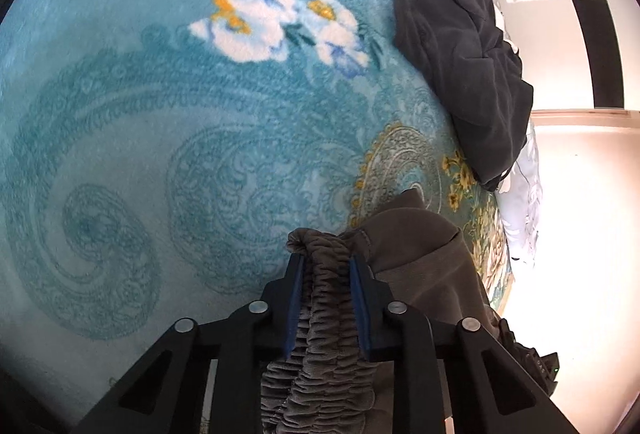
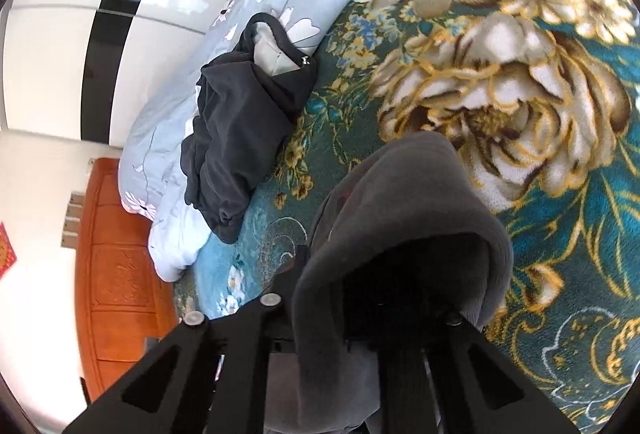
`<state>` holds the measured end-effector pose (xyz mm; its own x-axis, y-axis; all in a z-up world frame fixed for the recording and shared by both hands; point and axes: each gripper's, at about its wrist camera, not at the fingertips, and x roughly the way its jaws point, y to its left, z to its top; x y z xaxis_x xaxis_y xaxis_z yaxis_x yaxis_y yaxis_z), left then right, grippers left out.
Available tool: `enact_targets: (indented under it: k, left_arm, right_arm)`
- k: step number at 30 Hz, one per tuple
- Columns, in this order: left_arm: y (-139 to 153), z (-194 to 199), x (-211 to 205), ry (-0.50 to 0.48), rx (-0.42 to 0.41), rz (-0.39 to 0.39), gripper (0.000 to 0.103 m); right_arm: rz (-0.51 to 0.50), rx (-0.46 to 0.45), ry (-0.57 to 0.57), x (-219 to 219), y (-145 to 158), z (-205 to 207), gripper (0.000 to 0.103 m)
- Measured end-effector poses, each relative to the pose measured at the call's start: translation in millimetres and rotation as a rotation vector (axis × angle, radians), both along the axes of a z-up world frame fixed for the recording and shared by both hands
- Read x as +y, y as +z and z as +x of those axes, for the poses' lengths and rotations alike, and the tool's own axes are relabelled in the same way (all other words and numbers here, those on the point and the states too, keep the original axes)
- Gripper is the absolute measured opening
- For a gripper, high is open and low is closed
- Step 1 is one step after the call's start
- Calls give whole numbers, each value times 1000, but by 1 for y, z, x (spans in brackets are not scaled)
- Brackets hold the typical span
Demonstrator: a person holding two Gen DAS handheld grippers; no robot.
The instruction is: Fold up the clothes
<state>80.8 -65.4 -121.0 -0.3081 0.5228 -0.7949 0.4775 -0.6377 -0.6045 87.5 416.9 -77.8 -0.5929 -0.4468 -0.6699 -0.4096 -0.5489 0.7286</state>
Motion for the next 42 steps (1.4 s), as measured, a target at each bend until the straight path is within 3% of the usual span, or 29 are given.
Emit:
enact_targets:
  k: [8,12,15,22,27,31,33,34,35,39,42]
  left_arm:
    - [61,-34,5,-34,168,-15,17]
    - [92,-45,1,-38,258,-3,17]
    - [98,-43,0,-50,297,-11,17]
    - [38,25,19,-140,187,55,17]
    - [2,68,10,-55,102,196,19]
    - [11,63,7,-64,111,142,22]
    - [17,59,7,-82,116,95,41]
    - [18,57,9,-95,115,73,57]
    - [17,56,11,-103,115,61,63]
    - [5,49,26,-143,97,91,64]
    - [5,44,38,-176,97,70,60]
  right_arm:
    - [46,175,55,-13,66,-54,7]
    - [51,278,72,-20,100,-62,7]
    - [55,310,94,-25,109,-57,7]
    - [120,144,148,-20,51,10,7]
    - [158,-55,194,-12,-4,62,7]
    - [82,-132,156,-6,-34,78,7]
    - [91,-135,164,-9,-35,76,7]
    - [104,-138,176,-12,-34,74,7]
    - [119,-142,187,-14,-33,71,7]
    - [131,-146,207,-16,-32,70,8]
    - [128,-151,199,-18,-35,69,8]
